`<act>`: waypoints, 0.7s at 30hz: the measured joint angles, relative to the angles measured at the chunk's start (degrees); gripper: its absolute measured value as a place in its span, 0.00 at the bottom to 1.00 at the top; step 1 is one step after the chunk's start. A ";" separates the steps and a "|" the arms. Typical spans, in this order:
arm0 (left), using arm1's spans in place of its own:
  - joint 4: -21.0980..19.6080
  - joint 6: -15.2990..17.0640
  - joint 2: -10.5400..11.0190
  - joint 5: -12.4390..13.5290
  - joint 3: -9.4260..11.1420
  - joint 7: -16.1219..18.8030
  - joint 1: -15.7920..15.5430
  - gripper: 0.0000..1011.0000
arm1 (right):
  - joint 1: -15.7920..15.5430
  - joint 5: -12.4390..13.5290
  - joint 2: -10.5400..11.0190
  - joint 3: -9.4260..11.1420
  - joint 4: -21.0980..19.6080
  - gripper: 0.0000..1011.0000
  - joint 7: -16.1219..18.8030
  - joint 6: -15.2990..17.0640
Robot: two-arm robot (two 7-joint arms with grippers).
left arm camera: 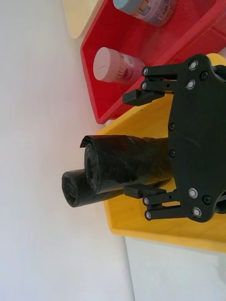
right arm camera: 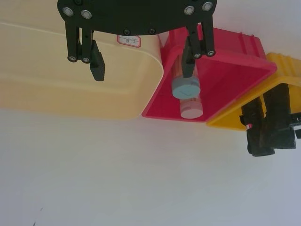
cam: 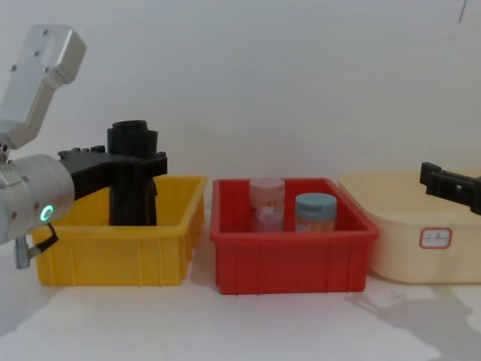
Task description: Pick up the garbage bag with the one hand and transfer it to the other hand.
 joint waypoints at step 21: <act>-4.00 1.21 0.75 0.19 -2.37 0.20 2.63 0.99 | 0.00 0.00 0.00 0.00 0.00 0.99 0.00 0.00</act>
